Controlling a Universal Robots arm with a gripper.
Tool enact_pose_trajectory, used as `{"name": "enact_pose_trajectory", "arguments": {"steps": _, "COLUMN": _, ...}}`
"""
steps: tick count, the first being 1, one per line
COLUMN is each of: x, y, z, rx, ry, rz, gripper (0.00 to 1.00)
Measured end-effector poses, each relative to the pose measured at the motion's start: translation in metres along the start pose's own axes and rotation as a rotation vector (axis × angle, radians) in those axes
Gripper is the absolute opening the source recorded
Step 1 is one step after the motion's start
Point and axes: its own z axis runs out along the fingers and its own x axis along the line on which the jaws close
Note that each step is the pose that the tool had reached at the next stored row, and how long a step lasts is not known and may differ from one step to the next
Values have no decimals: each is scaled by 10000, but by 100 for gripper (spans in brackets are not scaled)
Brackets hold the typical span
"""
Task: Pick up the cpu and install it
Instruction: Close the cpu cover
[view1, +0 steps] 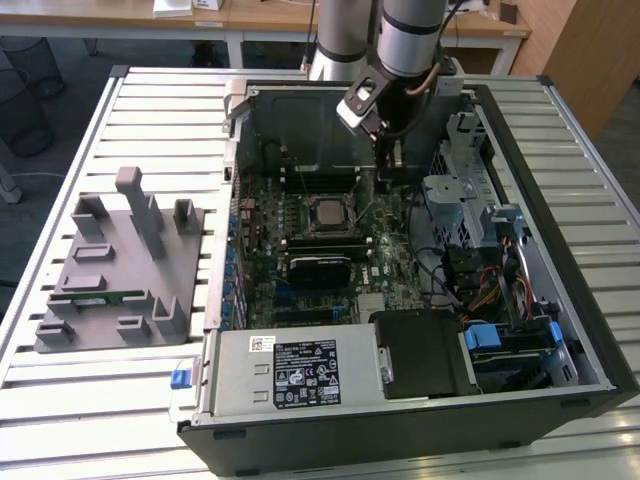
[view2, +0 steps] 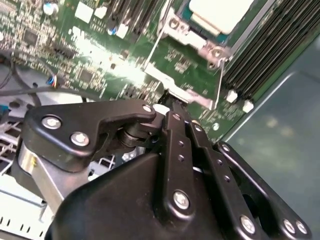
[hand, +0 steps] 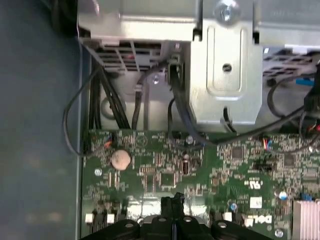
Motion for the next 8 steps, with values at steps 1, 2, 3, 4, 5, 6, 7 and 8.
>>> {"name": "enact_pose_trajectory", "arguments": {"steps": 1, "x": 0, "y": -22, "z": 4, "rx": 0, "ry": -1, "rz": 0, "gripper": 11}}
{"name": "enact_pose_trajectory", "arguments": {"steps": 2, "x": 1, "y": -42, "z": 8, "rx": 0, "ry": -1, "rz": 1, "gripper": 11}}
{"name": "enact_pose_trajectory", "arguments": {"steps": 3, "x": 1, "y": -62, "z": 13, "rx": 0, "ry": -1, "rz": 1, "gripper": 11}}
{"name": "enact_pose_trajectory", "arguments": {"steps": 4, "x": 1, "y": -80, "z": 18, "rx": 0, "ry": -1, "rz": 0, "gripper": 11}}
{"name": "enact_pose_trajectory", "arguments": {"steps": 5, "x": 2, "y": -95, "z": 24, "rx": 0, "ry": -2, "rz": 0, "gripper": 11}}
{"name": "enact_pose_trajectory", "arguments": {"steps": 6, "x": 2, "y": -110, "z": 30, "rx": 0, "ry": -1, "rz": 0, "gripper": 11}}
{"name": "enact_pose_trajectory", "arguments": {"steps": 7, "x": 3, "y": -125, "z": 35, "rx": 0, "ry": -1, "rz": 0, "gripper": 11}}
{"name": "enact_pose_trajectory", "arguments": {"steps": 8, "x": 3, "y": -138, "z": 41, "rx": 0, "ry": -1, "rz": 1, "gripper": 11}}
